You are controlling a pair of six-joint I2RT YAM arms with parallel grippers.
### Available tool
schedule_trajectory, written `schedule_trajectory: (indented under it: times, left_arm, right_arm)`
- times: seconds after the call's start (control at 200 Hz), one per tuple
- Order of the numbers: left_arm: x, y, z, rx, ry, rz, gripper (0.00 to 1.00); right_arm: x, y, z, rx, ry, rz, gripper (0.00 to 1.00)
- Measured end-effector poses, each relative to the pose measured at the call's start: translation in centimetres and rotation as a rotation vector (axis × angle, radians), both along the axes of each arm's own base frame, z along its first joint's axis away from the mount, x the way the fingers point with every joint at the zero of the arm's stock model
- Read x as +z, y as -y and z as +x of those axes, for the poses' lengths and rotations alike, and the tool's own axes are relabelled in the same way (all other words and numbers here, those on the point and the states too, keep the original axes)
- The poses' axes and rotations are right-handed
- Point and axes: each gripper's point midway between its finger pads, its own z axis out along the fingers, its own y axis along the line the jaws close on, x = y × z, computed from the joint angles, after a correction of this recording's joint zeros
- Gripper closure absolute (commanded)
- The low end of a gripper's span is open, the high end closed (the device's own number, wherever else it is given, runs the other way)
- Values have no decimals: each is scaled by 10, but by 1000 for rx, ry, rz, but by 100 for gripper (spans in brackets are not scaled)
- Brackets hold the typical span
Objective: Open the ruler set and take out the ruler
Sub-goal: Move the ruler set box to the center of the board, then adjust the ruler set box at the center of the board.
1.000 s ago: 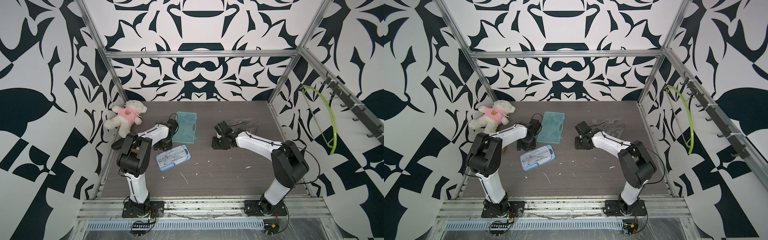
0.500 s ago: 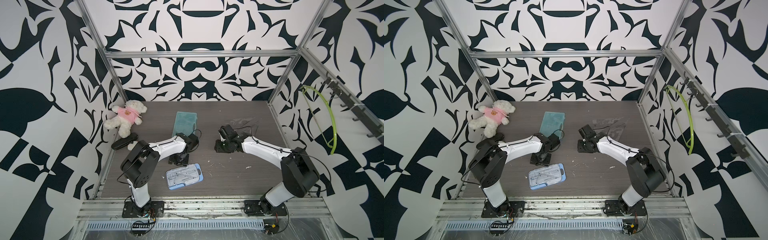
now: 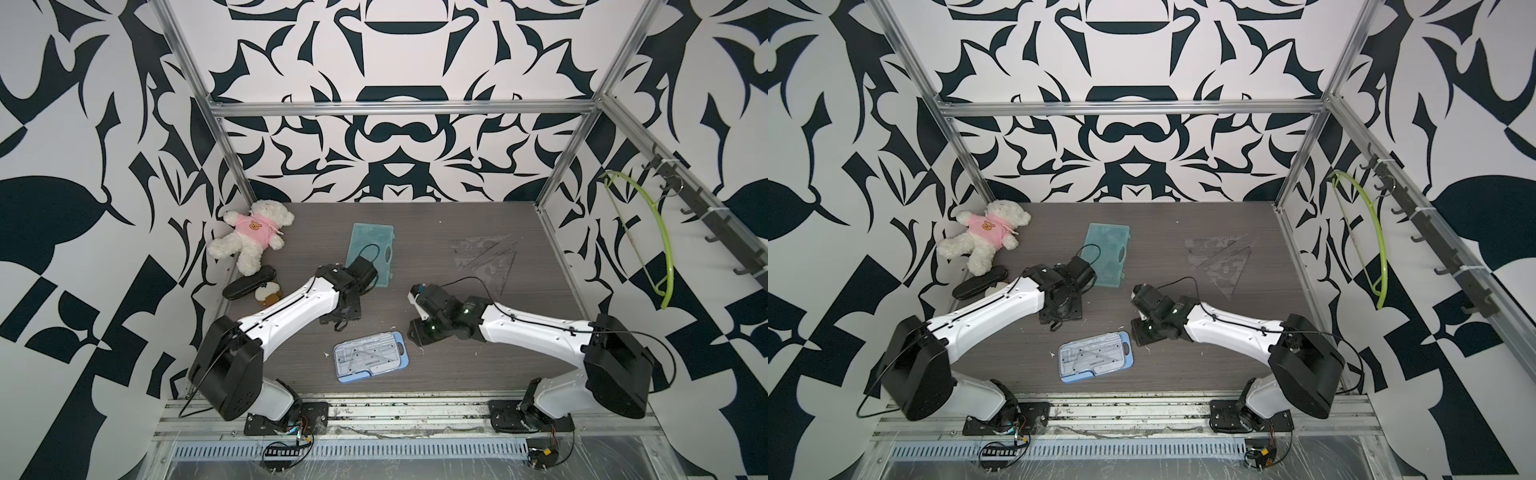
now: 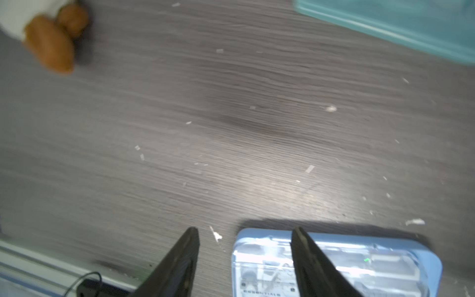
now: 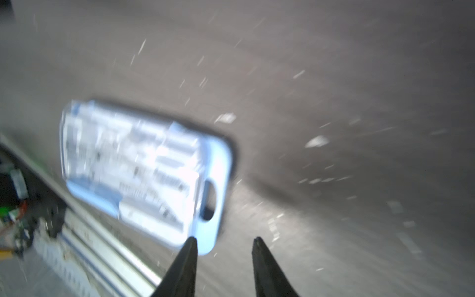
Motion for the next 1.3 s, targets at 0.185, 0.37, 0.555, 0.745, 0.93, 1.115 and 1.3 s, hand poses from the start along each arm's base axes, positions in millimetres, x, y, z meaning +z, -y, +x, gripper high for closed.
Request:
schedule_trajectory:
  times: [0.185, 0.37, 0.555, 0.745, 0.93, 1.115, 1.3]
  left_arm:
    - [-4, -21, -5, 68, 0, -6, 72]
    - [-30, -28, -14, 58, -77, 52, 89]
    - [-59, -32, -19, 63, -151, 99, 93]
    - [-75, -30, -18, 66, -172, 105, 93]
    - [-82, -19, -10, 66, -151, 57, 94]
    - [-85, -10, -9, 40, -155, 49, 95]
    - [-86, 10, -15, -37, -147, 53, 95]
  right_arm:
    - [-23, -15, -48, 106, -44, -68, 72]
    - [-35, -21, -69, 131, -53, -100, 74]
    - [-40, -25, -65, 109, -47, -97, 76]
    - [-49, -30, -62, 110, -48, -114, 77]
    - [-51, -36, -48, 98, -51, -103, 77]
    - [-50, -34, -21, 41, -53, -78, 78]
    - [-49, -32, 9, -18, -63, -46, 78]
